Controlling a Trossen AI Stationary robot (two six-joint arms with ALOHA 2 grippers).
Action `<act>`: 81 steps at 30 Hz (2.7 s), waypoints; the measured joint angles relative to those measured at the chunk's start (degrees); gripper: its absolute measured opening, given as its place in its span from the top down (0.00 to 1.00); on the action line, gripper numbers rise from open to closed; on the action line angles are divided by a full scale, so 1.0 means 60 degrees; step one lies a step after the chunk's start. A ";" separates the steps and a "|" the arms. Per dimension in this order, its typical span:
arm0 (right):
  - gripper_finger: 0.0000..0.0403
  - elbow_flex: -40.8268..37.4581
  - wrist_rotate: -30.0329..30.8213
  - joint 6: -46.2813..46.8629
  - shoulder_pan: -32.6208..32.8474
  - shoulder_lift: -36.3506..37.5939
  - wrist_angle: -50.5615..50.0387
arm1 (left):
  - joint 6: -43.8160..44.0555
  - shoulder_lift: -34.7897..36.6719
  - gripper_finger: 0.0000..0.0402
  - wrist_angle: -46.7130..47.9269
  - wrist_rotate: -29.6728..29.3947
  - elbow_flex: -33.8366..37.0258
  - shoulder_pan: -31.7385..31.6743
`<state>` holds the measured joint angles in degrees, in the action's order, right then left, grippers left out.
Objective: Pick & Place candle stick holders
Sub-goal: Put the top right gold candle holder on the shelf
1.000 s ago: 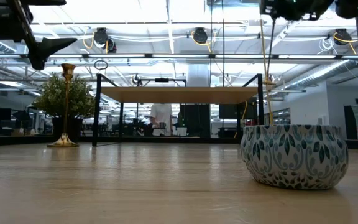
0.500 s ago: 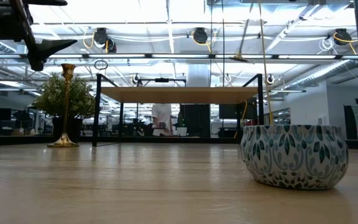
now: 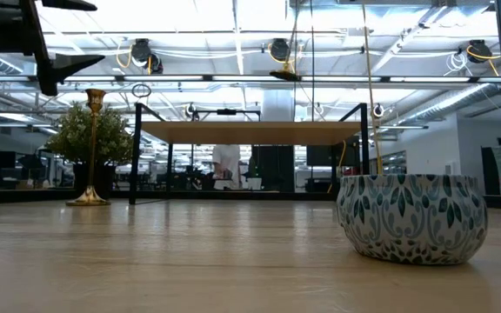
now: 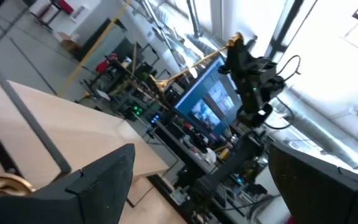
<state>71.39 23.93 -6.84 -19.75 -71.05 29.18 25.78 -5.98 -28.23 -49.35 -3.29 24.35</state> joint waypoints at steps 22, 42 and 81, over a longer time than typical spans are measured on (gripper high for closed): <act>0.77 0.1513 -0.1791 0.1507 -0.0025 -0.1584 -0.1026 | -0.0673 -0.0120 0.09 -0.1051 -0.0072 -0.0021 -0.0001; 0.77 0.1513 -0.4224 0.2806 0.0028 -0.1949 -0.1605 | -0.4557 -0.7072 0.09 0.0032 -0.1796 -0.6214 -0.0724; 0.77 0.1495 -0.7417 0.2810 0.0750 -0.1934 -0.3547 | -0.2484 -1.1956 0.09 0.4667 0.3638 -1.1442 -0.4292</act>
<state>80.36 -20.58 10.02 -15.25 -82.65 7.90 10.88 -77.71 -0.23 -27.52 -71.94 -1.40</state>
